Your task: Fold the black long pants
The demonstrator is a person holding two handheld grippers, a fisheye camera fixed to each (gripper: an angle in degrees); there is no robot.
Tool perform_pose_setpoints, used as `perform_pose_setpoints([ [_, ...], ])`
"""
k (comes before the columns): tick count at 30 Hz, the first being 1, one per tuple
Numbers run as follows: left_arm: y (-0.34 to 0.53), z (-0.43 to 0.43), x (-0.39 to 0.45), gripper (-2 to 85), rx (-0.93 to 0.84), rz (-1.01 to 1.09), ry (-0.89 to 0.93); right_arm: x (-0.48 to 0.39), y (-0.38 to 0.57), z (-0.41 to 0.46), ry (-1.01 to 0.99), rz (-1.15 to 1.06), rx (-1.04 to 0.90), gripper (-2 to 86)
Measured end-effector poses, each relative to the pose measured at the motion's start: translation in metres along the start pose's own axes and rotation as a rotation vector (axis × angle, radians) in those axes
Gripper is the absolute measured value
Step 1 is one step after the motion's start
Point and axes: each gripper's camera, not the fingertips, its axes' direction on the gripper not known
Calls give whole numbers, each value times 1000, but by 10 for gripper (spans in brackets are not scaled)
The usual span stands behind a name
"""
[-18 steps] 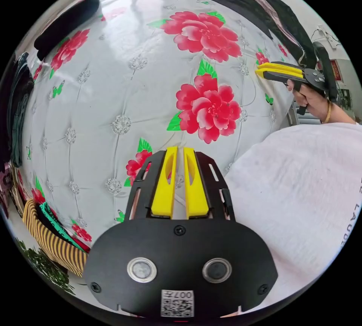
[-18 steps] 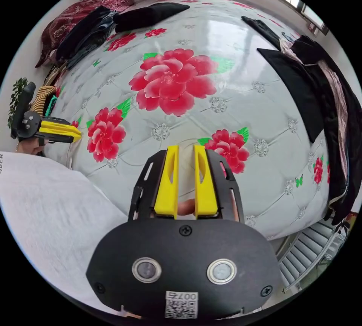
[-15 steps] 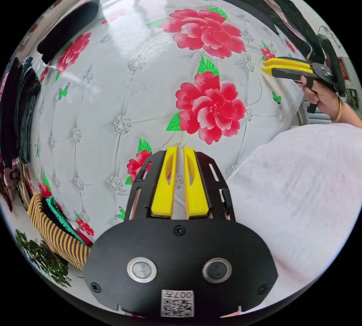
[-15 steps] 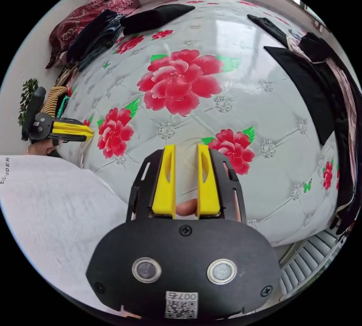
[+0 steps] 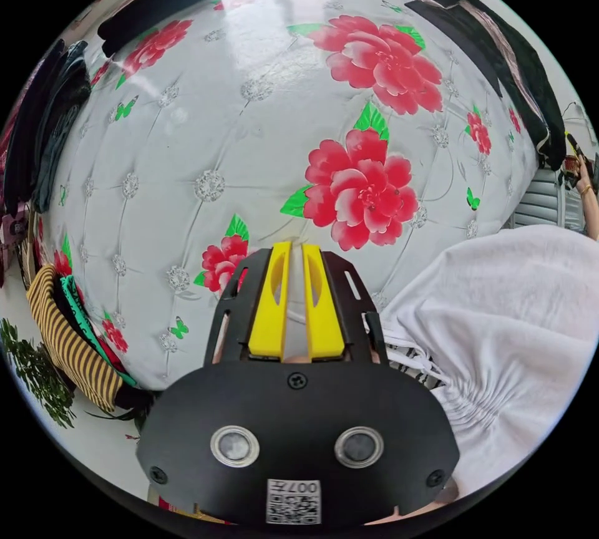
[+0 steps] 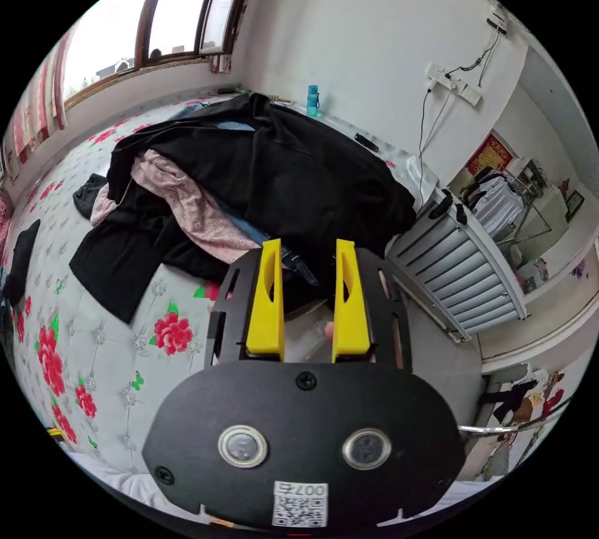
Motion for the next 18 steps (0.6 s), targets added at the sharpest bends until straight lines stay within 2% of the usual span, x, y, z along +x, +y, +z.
perform_pose_setpoints([
  [3, 4, 0, -11, 33, 1, -96, 1, 21, -9, 43, 34, -47, -142, 125],
  [7, 21, 1, -29, 26, 49, -268, 21, 30, -9, 77, -73, -37, -259, 82],
  [8, 29, 1, -38, 23, 69, -343, 69, 28, -10, 76, -73, -33, -247, 69],
  [9, 35, 6, -43, 22, 92, -339, 260, 21, -9, 67, -62, -49, -201, 44],
  [10, 38, 9, -45, 27, 118, -351, 363, 9, -6, 55, -65, -104, -161, 30],
  [11, 49, 11, -47, 39, 207, -380, 519, 3, -4, 48, -75, -135, -136, 23],
  [12, 61, 9, -45, 48, 311, -387, 602, -8, 4, 29, -117, -191, -74, 15],
  [14, 74, 2, -35, 65, 404, -361, 618, -24, 18, -3, -265, -265, 8, 6],
  [18, 80, -28, 2, 96, 449, -138, 491, -76, 51, -69, -693, -400, 108, -1],
])
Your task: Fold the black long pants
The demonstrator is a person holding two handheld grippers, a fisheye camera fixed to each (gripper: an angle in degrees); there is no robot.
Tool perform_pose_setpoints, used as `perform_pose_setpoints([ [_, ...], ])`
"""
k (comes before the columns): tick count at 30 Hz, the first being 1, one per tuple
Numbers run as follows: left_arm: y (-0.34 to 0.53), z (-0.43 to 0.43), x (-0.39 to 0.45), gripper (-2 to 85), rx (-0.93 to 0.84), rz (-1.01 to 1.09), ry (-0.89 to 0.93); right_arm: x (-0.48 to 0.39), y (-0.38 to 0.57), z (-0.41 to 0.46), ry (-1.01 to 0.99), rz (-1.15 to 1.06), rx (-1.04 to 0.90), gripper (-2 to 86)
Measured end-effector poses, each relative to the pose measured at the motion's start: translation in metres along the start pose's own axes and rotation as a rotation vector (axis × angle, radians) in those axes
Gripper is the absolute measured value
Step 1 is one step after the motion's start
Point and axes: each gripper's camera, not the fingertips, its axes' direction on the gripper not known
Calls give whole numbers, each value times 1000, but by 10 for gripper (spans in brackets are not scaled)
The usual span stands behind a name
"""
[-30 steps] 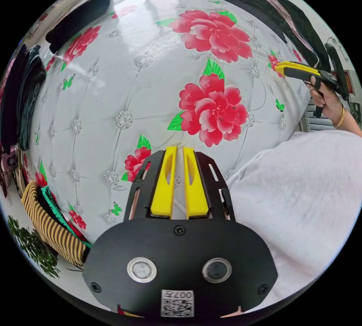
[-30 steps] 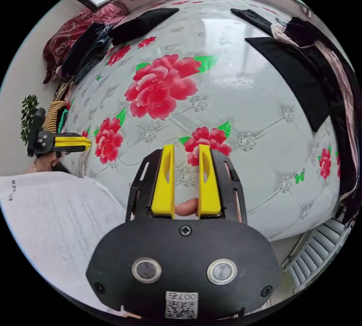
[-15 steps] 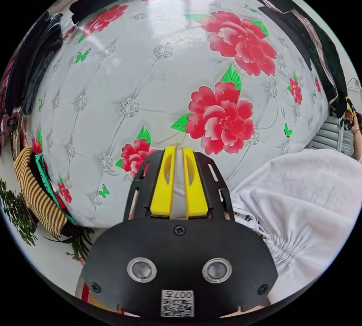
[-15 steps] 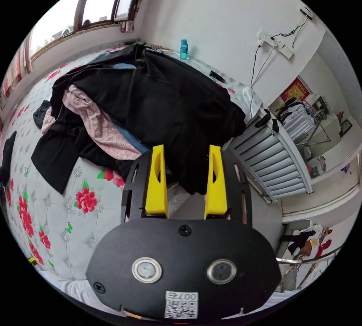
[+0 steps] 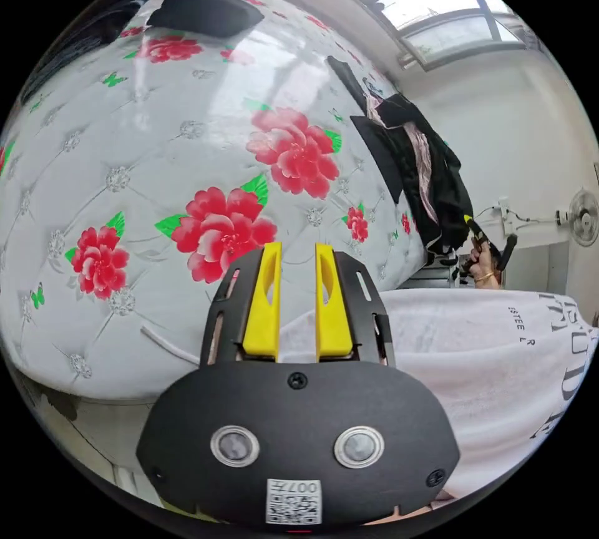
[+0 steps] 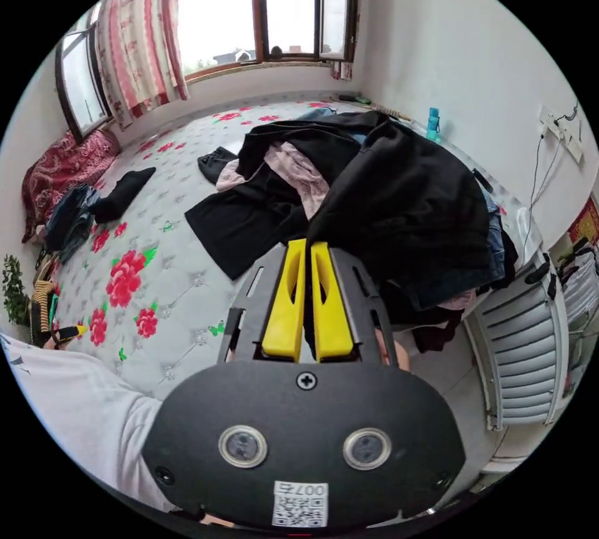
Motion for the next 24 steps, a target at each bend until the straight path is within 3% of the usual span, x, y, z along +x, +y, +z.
perform_pose_setpoints([
  [5, 3, -47, 40, 114, 128, 205, -26, -158, 0, 22, -488, -302, -69, -3],
  [7, 10, -70, 35, 115, 195, 202, -31, -248, 11, 28, -741, -490, -138, -3],
  [10, 33, -115, 0, 100, 295, 115, -91, -348, 37, 23, -964, -752, -238, -1],
  [14, 93, -187, -81, 91, 405, -140, -234, -405, 70, 19, -841, -1016, -278, 5],
  [20, 190, -231, -132, 89, 495, -361, -410, -344, 62, 64, -746, -704, -301, 26],
  [24, 187, -194, -127, 104, 341, -292, -377, -288, 57, 99, -552, -524, -360, 43],
])
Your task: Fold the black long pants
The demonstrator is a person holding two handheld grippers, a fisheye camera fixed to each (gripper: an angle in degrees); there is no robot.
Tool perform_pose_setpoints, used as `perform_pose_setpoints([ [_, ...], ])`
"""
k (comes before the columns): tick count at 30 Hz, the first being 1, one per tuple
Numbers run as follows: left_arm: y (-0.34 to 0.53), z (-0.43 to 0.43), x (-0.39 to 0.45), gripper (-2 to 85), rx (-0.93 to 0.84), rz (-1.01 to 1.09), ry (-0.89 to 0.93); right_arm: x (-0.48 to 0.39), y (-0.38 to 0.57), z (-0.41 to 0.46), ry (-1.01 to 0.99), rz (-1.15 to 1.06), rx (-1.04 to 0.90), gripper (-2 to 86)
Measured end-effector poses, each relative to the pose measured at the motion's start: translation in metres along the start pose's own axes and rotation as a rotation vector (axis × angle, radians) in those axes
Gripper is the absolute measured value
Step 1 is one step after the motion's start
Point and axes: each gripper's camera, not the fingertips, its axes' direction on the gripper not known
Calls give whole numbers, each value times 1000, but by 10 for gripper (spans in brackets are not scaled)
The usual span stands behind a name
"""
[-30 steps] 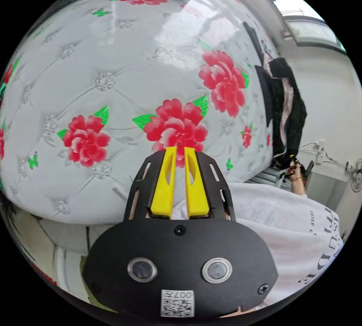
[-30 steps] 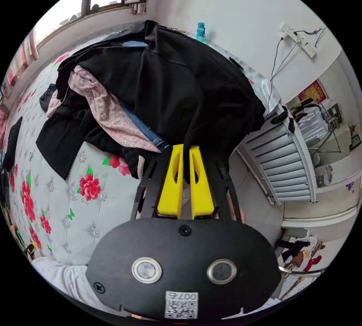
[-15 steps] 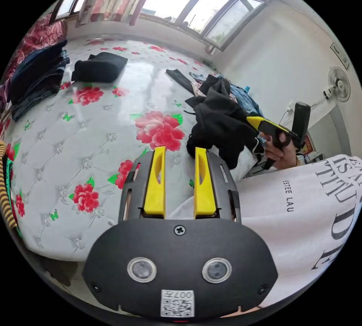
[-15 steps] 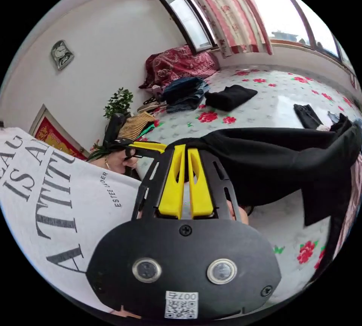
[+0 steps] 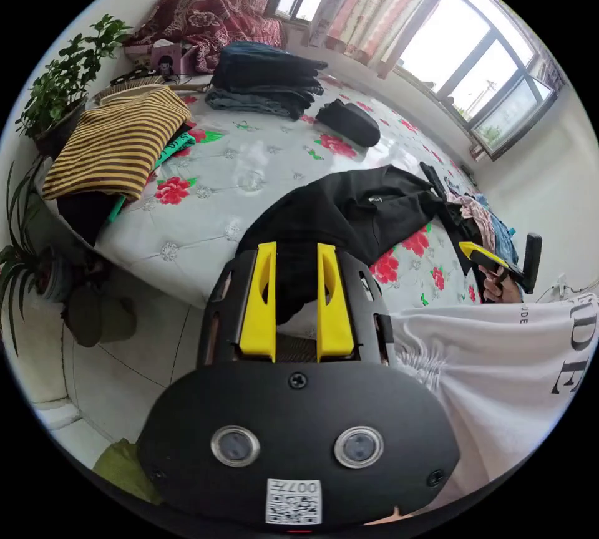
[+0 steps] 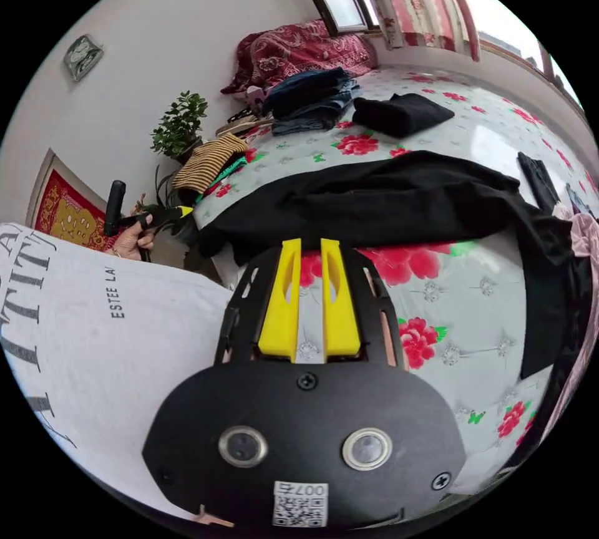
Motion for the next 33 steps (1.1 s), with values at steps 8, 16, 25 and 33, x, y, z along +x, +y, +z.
perform_pose_setpoints([
  [8, -25, 113, 95, 116, -194, 330, -150, 49, 2, -18, 119, 223, 41, 58],
  [16, -98, 119, 53, 43, -208, 273, -64, 47, -40, -12, 163, 213, 48, 62],
  [25, -139, 48, 10, 94, -69, 147, 59, 125, -129, 0, 328, 279, -8, 74],
  [33, -97, 141, 175, 103, -287, 486, -14, 217, -159, 32, 508, 379, -109, 92],
])
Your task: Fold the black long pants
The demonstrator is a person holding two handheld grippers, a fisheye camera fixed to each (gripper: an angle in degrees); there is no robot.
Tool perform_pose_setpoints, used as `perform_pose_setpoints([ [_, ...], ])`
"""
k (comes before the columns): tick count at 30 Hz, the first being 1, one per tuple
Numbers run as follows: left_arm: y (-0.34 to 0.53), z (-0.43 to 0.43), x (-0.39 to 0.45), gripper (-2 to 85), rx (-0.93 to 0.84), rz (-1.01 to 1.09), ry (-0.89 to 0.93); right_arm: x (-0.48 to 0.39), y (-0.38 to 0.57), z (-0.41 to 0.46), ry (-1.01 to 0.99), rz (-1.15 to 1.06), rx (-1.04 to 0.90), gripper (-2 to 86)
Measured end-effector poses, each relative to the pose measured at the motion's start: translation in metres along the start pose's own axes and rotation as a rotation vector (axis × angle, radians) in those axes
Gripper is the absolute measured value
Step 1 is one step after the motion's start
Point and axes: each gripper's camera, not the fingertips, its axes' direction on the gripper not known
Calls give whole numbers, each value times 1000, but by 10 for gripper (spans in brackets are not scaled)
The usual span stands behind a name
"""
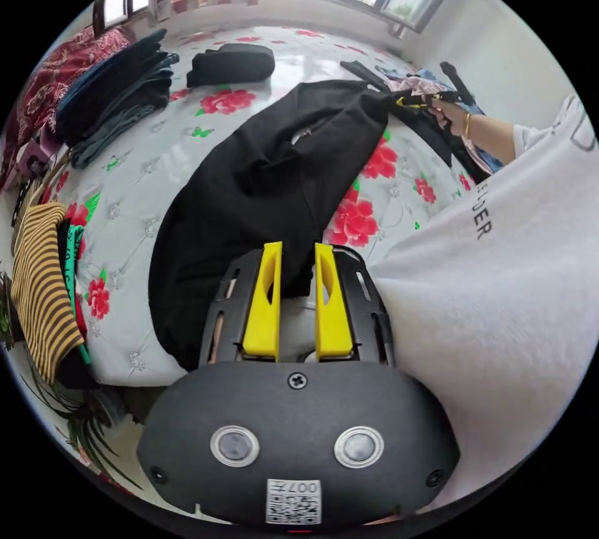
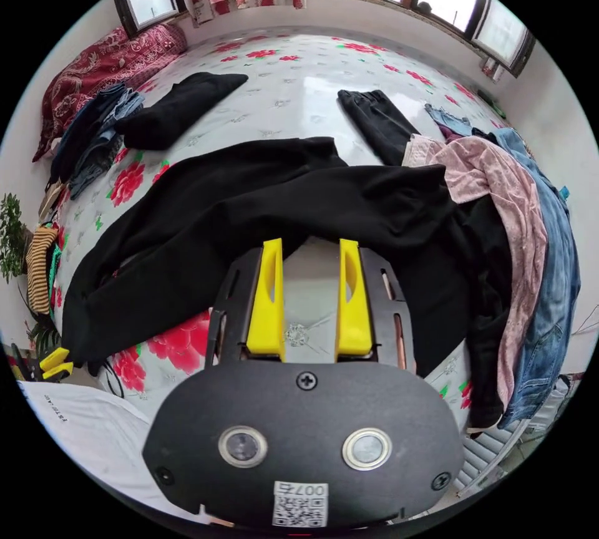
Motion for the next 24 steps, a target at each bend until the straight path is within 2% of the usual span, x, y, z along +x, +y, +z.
perform_pose_setpoints([
  [2, -12, 44, 15, 120, -143, -7, -143, -4, -13, 17, 32, -55, -40, 93],
  [3, -20, 58, 22, 124, -156, 36, -179, -12, -22, 31, 60, -113, -75, 92],
  [5, -35, 62, 20, 124, -136, 68, -185, -24, -33, 53, 99, -185, -140, 87],
  [9, -77, 61, -30, 104, -190, -50, -135, -25, -55, 60, 19, -214, -154, 68],
  [14, -96, 54, -95, 82, -194, -121, -274, -22, -30, 49, -304, -301, -308, 47],
  [16, -98, 46, -119, 78, -235, -181, -299, -50, 22, 39, -414, -447, -388, 44],
  [18, -90, 28, -132, 71, -221, -248, -335, -72, 70, 30, -454, -490, -390, 47],
  [21, -59, 9, -125, 46, -164, -341, -400, -83, 131, 10, -417, -394, -301, 65],
  [24, -11, -6, -123, 34, -88, -508, -384, -47, 157, -17, -350, -108, -96, 85],
])
